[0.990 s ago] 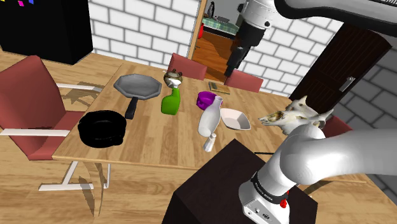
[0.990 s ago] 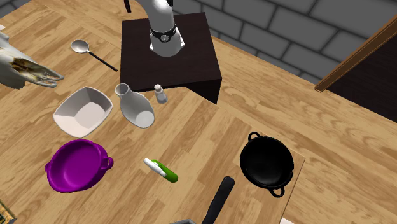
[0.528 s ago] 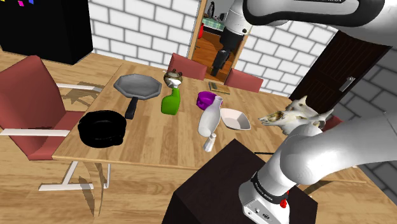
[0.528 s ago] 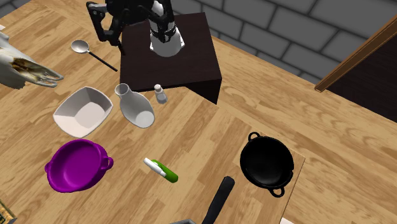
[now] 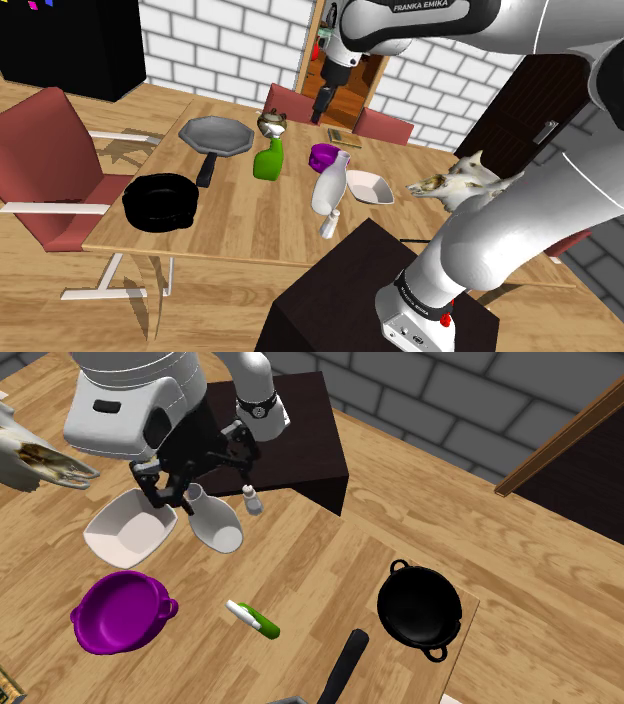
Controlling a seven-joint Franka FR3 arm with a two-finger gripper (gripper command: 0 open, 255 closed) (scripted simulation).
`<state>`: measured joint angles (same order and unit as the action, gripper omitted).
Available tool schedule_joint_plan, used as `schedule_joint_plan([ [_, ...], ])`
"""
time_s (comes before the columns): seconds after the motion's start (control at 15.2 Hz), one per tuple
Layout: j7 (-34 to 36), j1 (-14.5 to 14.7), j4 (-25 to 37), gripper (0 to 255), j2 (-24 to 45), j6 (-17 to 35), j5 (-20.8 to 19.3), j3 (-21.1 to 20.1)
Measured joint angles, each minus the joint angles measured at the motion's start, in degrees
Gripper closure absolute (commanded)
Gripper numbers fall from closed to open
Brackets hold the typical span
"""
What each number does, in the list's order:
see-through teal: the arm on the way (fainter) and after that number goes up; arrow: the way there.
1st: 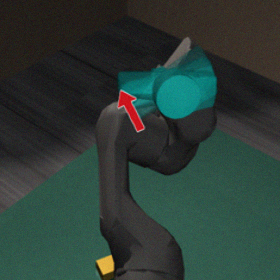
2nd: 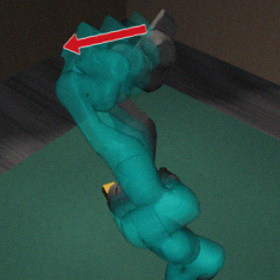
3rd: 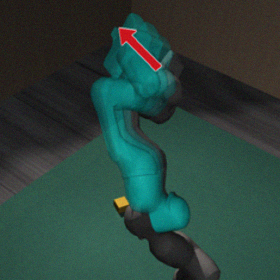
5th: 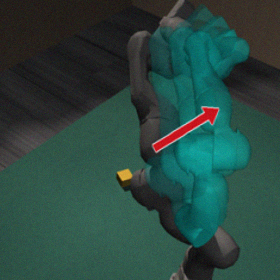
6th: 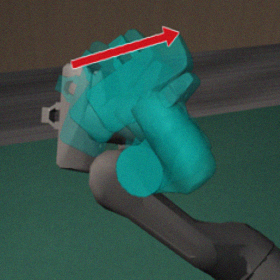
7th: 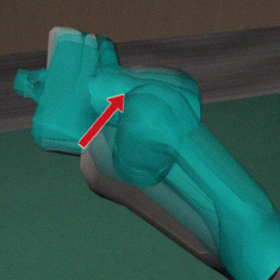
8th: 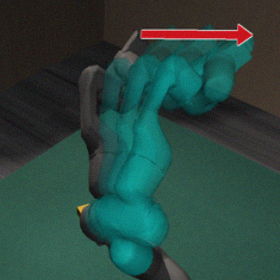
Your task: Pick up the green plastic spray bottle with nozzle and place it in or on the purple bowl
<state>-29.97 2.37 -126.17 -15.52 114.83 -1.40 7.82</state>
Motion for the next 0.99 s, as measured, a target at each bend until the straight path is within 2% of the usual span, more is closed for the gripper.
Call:
schedule_joint_plan([
  [0.4,-8.97,0.08,8.59,0,14.25,4.15,4.45,2.44],
  [0.79,-16.68,-1.06,21.45,0,28.84,3.89,9.44,2.37],
  [0.99,-18.09,-1.39,22.89,0,31.89,5.08,10.42,2.03],
])
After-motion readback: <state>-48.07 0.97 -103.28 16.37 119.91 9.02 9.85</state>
